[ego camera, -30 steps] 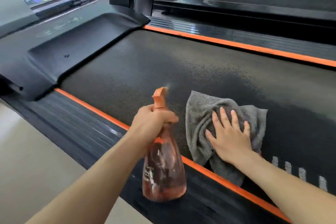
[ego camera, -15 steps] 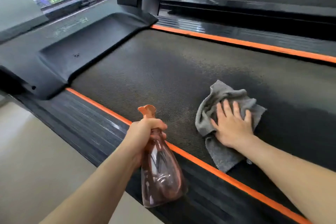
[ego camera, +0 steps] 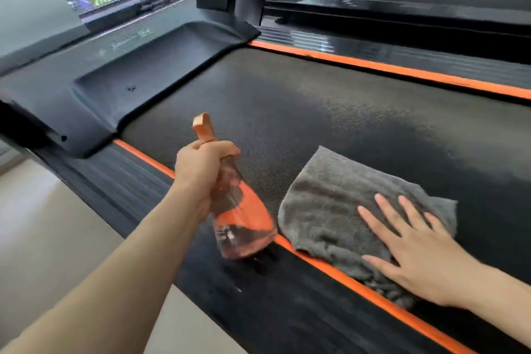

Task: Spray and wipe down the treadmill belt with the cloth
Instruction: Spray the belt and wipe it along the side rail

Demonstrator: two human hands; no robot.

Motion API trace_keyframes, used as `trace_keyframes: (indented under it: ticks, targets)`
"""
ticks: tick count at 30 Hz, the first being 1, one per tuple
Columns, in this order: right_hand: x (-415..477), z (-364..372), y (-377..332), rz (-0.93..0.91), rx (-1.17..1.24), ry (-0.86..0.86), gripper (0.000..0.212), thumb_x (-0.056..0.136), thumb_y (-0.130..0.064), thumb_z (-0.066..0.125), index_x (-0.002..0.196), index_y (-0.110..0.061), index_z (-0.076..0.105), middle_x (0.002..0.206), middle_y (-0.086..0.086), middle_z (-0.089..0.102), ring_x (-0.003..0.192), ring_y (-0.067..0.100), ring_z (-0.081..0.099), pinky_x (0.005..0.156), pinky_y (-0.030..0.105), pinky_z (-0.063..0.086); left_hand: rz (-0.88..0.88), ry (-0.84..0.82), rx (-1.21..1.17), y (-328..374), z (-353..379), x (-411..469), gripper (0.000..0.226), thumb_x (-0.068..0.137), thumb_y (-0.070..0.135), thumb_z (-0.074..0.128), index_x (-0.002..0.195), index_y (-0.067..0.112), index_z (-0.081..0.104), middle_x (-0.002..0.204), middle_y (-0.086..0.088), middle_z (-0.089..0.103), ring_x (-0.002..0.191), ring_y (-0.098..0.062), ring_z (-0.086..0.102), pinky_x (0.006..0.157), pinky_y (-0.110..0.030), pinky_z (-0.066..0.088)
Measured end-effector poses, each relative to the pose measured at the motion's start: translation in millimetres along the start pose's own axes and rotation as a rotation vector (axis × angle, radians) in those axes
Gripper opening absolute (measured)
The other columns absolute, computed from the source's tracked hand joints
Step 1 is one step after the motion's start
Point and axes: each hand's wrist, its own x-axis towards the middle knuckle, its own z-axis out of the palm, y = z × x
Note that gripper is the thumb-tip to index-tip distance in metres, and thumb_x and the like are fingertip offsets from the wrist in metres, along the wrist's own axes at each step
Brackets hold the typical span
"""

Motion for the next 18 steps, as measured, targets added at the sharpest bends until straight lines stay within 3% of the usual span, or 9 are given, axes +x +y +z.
trace_keyframes:
  ticks: [2,5,8,11,14,18]
  targets:
    - [-9.7,-2.1,6.7,0.024,0.011,-0.062,0.099,0.033,-0.087,-0.045,0.126,-0.053,-0.049,0.145,-0.007,-0.049,0.146,0.026,-0.03,0.121,0.049,-0.003,0.146,0.064,0.093,11.6,1.2,10.4,0.018,0.071,0.002,0.073,0.072,0.016,0.06,0.062,-0.001,0.057,0.049,-0.017,0.054,0.054,-0.03,0.051]
    - [16.0,-11.1,-17.3,-0.021,0.045,0.02,0.104,0.035,-0.088,-0.042,0.133,-0.051,-0.039,0.152,-0.008,-0.039,0.149,0.025,-0.026,0.119,0.054,-0.004,0.22,0.111,0.151,15.3,0.6,17.5,0.016,0.064,0.011,0.077,0.071,0.02,0.065,0.067,0.002,0.063,0.067,-0.02,0.06,0.08,-0.045,0.057]
    - [64.9,-25.7,-55.2,-0.185,0.031,0.118,0.115,0.045,-0.084,-0.041,0.151,-0.045,-0.02,0.164,-0.006,-0.021,0.152,0.025,-0.016,0.118,0.056,-0.005,0.263,0.137,0.144,10.7,-4.7,16.9,0.017,0.051,0.022,0.075,0.065,0.024,0.065,0.06,0.008,0.062,0.065,-0.021,0.06,0.084,-0.053,0.058]
    - [109.6,-51.6,-100.7,-0.321,0.019,0.158,0.086,0.076,-0.084,-0.012,0.154,-0.045,-0.013,0.166,-0.004,-0.014,0.153,0.026,-0.013,0.118,0.058,-0.006,0.509,0.243,0.305,4.4,-10.9,11.9,0.022,0.057,0.028,0.072,0.077,0.031,0.064,0.063,0.018,0.062,0.072,-0.016,0.062,0.082,-0.037,0.054]
    - [132.1,-59.0,-133.3,-0.344,0.037,0.198,0.062,0.1,-0.063,0.017,0.154,-0.047,-0.01,0.166,-0.006,-0.013,0.152,0.025,-0.014,0.118,0.059,-0.007,0.682,0.358,0.431,-1.7,-24.8,10.9,0.032,0.069,0.024,0.072,0.099,0.024,0.06,0.073,0.02,0.057,0.071,-0.008,0.054,0.078,-0.025,0.044]
    - [101.2,-36.7,-111.6,-0.238,0.088,0.19,0.073,0.085,-0.076,-0.003,0.152,-0.048,-0.014,0.164,-0.012,-0.02,0.151,0.022,-0.021,0.119,0.056,-0.008,0.647,0.498,0.44,-1.5,-52.0,21.3,0.036,0.076,0.021,0.071,0.109,0.016,0.057,0.08,0.016,0.057,0.082,-0.012,0.056,0.08,-0.026,0.041]
